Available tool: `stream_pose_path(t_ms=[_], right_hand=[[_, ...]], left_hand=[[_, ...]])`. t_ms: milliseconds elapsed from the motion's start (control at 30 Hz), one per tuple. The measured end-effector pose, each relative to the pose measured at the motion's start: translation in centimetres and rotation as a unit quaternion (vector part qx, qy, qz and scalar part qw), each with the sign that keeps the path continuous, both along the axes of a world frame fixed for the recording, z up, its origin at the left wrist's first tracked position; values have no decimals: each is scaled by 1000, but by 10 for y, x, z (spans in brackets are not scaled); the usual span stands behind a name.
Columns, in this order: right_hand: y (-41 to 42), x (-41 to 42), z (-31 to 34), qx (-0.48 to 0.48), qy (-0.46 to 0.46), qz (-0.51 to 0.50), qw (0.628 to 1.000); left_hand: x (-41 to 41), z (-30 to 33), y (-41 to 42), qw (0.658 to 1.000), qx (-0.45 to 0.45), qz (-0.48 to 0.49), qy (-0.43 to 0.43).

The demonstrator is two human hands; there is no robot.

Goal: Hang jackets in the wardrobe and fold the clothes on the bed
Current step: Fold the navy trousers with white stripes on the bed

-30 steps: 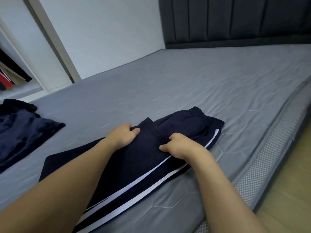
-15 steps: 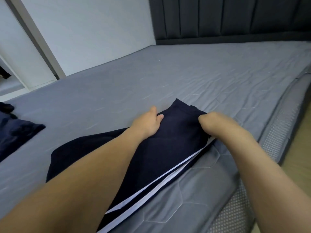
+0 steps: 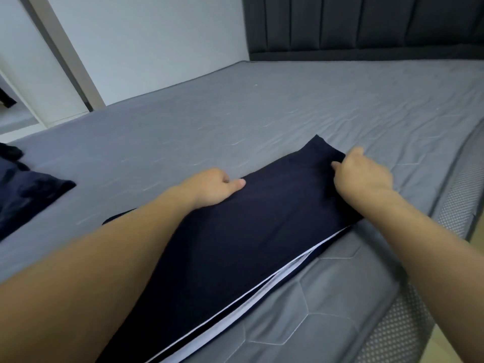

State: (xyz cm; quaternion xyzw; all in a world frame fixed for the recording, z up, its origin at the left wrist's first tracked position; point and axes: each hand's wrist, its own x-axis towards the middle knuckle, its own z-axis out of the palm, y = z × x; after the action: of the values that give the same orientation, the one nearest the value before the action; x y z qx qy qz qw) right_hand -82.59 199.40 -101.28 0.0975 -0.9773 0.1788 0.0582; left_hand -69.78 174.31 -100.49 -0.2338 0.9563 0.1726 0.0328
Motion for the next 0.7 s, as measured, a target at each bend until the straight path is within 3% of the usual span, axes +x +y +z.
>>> stream_pose_path(t_ms=[67,133,200,267,433,533,633,700], right_hand=[[-1,7,-4,81,51,-8,995],[-19,27,-2,77,111,39,990],[-41,51,-9,89,103,136,981],[-56,68,-32,146,37,205,967],[-61,67,-57,156,13,217,964],[-63,68,-55,168,4,218,961],[-63,67,-55,176,0,212,961],[-63,66,-56,181,1,211,961]], left_hand=[[14,5,-14,997,-55,-1,60],[29,3,-24,992,-89,-5,94],[49,-5,-34,994,-94,-4,61],[79,-12,-45,994,-109,5,1],[157,-15,-77,957,-275,54,-71],[149,-30,-65,940,-316,94,-90],[131,-25,-23,939,-318,133,-15],[144,-28,17,966,-248,60,52]])
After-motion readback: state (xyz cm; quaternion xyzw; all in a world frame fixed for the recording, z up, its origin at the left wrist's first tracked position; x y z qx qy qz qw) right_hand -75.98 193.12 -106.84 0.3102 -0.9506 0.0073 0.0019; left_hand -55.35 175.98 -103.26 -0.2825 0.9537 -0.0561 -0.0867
